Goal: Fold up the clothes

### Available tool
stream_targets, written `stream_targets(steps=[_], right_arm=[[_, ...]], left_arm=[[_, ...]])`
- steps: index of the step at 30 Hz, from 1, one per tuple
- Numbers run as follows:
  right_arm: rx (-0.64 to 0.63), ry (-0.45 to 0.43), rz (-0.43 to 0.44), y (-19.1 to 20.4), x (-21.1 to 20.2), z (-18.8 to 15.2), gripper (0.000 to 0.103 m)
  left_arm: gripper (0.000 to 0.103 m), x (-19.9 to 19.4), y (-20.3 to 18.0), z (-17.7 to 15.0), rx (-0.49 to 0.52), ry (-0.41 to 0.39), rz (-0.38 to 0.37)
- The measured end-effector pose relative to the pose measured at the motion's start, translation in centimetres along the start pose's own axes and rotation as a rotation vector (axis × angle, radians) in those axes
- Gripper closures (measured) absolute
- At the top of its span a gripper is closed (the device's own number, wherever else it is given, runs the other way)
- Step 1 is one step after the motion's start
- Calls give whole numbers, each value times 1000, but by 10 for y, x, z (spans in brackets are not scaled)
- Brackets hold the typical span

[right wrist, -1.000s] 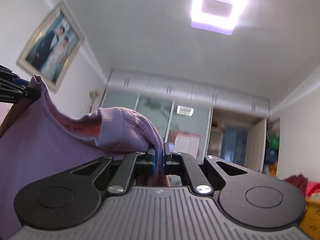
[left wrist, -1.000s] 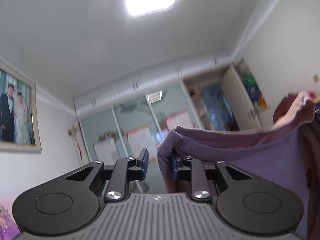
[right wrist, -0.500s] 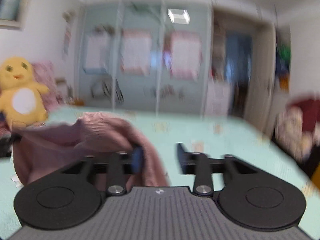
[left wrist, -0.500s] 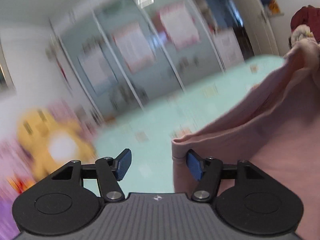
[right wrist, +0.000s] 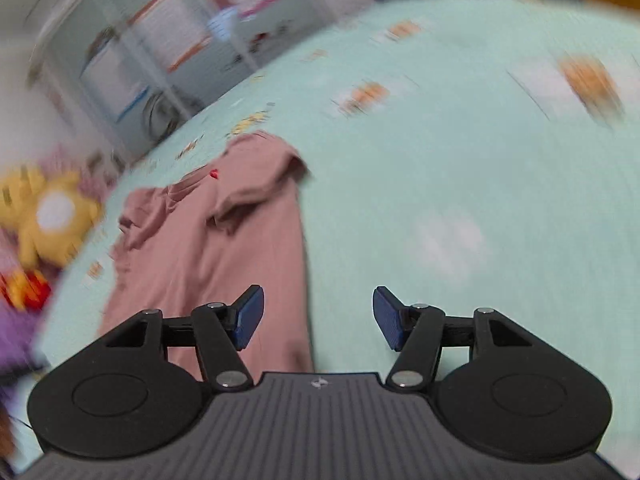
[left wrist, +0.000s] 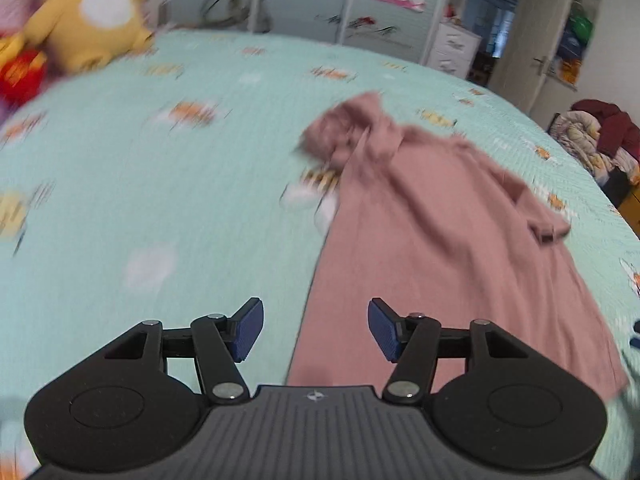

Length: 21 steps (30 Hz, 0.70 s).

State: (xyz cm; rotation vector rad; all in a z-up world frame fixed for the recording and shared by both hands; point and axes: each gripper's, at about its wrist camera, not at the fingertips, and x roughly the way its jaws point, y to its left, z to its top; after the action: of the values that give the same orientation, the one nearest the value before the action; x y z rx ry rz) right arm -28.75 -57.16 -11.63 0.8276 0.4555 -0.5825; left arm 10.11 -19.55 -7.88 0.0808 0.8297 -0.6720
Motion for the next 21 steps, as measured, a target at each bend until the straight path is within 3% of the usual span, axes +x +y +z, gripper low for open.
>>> stream_targets(steps=[3, 7, 14, 15, 21], right_arm=[[148, 35, 68, -27, -19, -33, 42], [276, 19, 148, -32, -11, -44, 38], [276, 42, 162, -14, 6, -36, 38], [259, 42, 155, -11, 6, -36, 38], [-365, -16, -95, 54, -12, -50, 38]], left_arm=[[41, -5, 3, -27, -50, 30, -1], [40, 0, 4, -42, -105, 49, -8], [38, 9, 6, -42, -194, 90, 7], [38, 8, 6, -43, -198, 87, 4], [38, 0, 4, -50, -159, 63, 30]])
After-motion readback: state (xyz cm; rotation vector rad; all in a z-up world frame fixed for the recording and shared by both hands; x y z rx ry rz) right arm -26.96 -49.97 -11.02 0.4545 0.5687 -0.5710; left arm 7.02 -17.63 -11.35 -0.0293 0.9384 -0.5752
